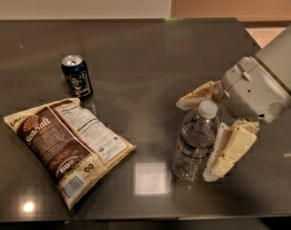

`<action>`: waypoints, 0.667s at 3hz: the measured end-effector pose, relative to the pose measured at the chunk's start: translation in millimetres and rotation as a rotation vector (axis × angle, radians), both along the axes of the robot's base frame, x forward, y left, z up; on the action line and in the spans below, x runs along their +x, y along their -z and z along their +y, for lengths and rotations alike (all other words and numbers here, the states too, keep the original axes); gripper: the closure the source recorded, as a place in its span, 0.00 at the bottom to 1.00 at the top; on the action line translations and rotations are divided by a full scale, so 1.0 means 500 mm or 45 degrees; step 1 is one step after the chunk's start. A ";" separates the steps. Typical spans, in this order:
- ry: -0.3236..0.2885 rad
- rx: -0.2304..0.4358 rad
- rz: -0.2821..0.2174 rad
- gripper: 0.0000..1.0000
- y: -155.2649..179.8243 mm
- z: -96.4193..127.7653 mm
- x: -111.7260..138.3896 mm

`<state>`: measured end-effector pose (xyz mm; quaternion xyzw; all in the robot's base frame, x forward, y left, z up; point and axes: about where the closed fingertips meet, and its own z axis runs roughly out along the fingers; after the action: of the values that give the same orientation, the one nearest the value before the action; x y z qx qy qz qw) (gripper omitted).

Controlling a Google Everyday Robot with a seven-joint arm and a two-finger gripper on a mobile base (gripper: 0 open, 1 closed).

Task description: Move water bottle near brown chip bag

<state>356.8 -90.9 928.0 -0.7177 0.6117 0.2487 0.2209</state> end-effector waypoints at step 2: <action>0.029 -0.031 -0.007 0.65 0.011 0.003 0.012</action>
Offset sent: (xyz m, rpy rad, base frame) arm 0.0125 -0.0011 -0.0098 -0.0458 0.0071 -0.0348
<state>362.7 -89.2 922.4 -0.7142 0.6222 0.2367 0.2165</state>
